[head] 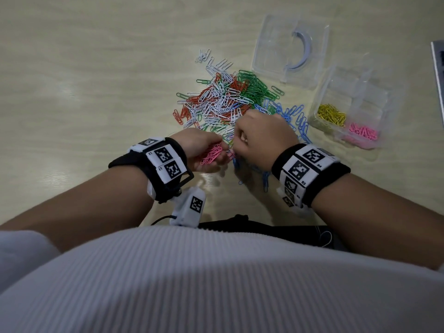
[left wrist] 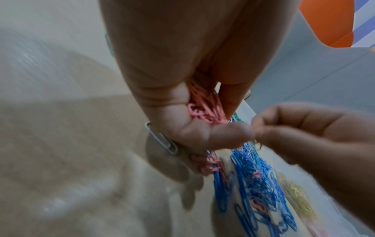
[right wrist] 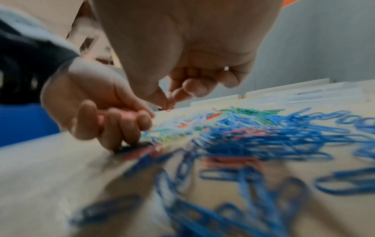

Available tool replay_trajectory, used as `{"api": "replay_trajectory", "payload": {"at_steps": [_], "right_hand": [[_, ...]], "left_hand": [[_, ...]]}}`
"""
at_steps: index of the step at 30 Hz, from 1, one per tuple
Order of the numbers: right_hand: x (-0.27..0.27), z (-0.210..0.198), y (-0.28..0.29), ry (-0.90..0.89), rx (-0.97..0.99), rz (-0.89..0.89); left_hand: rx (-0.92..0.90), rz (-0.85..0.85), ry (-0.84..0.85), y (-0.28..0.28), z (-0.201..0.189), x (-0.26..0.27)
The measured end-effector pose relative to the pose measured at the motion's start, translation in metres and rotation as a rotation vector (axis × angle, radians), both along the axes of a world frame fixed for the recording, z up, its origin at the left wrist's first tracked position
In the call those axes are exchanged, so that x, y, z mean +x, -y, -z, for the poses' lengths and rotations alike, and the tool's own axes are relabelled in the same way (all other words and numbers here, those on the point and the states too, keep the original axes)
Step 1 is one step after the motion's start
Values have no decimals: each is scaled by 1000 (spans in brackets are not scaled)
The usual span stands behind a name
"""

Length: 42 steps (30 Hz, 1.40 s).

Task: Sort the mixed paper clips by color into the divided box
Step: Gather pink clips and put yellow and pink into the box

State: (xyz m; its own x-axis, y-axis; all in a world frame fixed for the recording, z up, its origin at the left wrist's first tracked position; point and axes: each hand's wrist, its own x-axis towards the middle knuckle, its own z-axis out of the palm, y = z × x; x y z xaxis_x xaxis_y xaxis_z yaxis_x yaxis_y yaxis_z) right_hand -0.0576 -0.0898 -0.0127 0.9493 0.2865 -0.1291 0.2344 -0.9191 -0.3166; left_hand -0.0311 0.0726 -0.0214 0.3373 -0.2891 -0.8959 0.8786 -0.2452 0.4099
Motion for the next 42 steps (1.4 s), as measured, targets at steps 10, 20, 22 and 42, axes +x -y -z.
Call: {"api": "replay_trajectory", "payload": {"at_steps": [10, 20, 22, 42], "right_hand": [[-3, 2, -4, -155, -21, 22], [2, 4, 0, -250, -95, 10], [2, -3, -1, -230, 45, 1], [10, 2, 12, -299, -80, 53]], "left_hand": [[-85, -31, -78, -9, 2, -1], [-31, 16, -6, -16, -3, -2], [-34, 23, -5, -13, -4, -2], [2, -105, -28, -27, 3, -1]]}}
